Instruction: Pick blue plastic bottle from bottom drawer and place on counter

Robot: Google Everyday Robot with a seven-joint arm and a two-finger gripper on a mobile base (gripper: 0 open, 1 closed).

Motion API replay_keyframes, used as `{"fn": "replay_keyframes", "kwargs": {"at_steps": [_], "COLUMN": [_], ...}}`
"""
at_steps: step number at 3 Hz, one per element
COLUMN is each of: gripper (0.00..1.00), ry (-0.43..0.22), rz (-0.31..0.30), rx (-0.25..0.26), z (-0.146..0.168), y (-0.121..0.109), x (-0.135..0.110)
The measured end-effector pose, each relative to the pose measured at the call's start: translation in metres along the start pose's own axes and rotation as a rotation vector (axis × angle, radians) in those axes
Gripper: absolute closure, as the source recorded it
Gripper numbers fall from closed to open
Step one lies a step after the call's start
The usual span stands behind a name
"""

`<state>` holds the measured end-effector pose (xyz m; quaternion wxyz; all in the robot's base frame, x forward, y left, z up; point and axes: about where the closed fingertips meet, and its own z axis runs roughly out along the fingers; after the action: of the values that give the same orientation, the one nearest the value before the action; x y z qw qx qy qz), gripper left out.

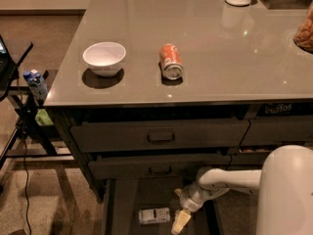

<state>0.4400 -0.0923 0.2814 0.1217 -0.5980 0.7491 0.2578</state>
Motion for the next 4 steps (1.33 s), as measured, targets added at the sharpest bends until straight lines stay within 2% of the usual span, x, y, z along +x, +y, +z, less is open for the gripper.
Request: {"fn": "replay_keyframes", "kwargs": {"at_steps": [1, 2, 3, 4], "gripper": [0.00, 0.00, 0.00, 0.00], "ry": [0.000, -0.016, -0.067, -0.063], "rz": [-0.001, 0.001, -0.017, -0.015], "rx": [0.000, -0.020, -0.062, -0.063], "z": [0.001, 0.022, 0.074, 0.079], "y": [0.000, 0.005, -0.006, -0.006], "x": [0.000, 0.000, -0.009, -0.009]}}
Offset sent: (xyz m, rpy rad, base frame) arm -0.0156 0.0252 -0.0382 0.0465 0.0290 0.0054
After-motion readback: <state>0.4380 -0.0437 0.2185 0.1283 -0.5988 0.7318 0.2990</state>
